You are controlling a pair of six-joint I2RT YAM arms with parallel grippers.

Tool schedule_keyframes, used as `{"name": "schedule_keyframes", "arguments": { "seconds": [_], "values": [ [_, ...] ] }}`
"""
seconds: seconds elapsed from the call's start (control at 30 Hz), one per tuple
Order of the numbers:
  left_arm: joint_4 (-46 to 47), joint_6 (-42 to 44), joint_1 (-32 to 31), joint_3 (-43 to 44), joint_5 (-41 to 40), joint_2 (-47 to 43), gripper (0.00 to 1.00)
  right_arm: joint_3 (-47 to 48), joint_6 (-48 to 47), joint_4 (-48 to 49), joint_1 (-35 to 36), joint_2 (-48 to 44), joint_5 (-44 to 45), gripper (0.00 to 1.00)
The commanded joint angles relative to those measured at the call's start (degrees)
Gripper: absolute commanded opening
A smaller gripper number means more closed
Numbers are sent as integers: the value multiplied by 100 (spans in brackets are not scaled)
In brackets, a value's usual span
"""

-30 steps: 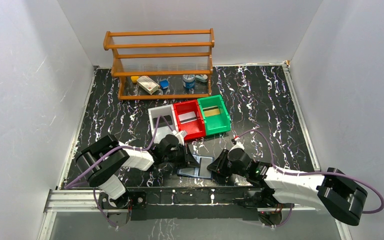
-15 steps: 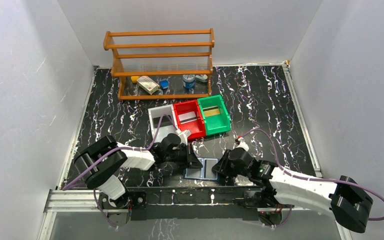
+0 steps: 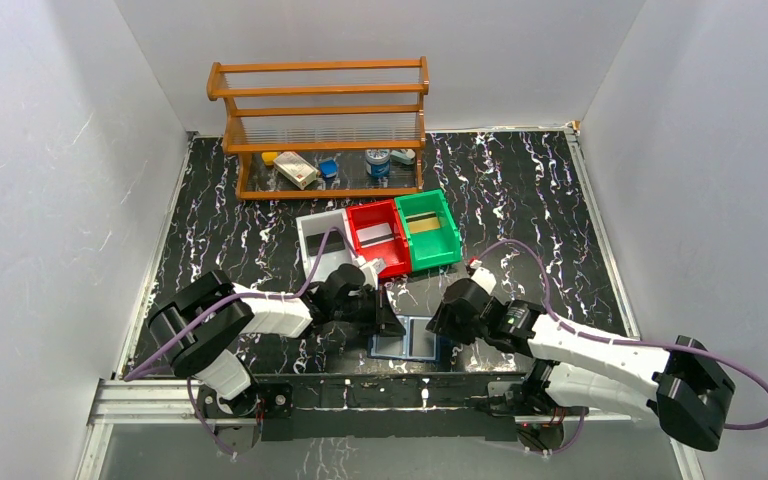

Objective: Take the credit cards out of the card holder

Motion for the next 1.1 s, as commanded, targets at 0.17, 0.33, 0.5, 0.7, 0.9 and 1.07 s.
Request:
{"name": "schedule_keyframes", "arguments": {
  "seconds": [0.17,0.33,0.5,0.7,0.9,1.07],
  "values": [
    [-194,240,-28,220,144,-133,3,-128,-228,748,25,23,-173,39],
    [-159,231,-30,232,188,-100,4,-300,-113,908,29,174,-251,38],
    [-152,224,-26,285,263,-55,5,-312,-37,868,29,414,-294,38],
    [-156,214,-28,307,323,15,7,-370,-21,1036,26,633,-408,38],
    [-410,169,-30,264,116,-46,19,-549,108,1247,29,792,-461,38],
    [-497,134,-23,173,-70,-157,26,-702,187,1373,29,835,-512,38]
  ]
}}
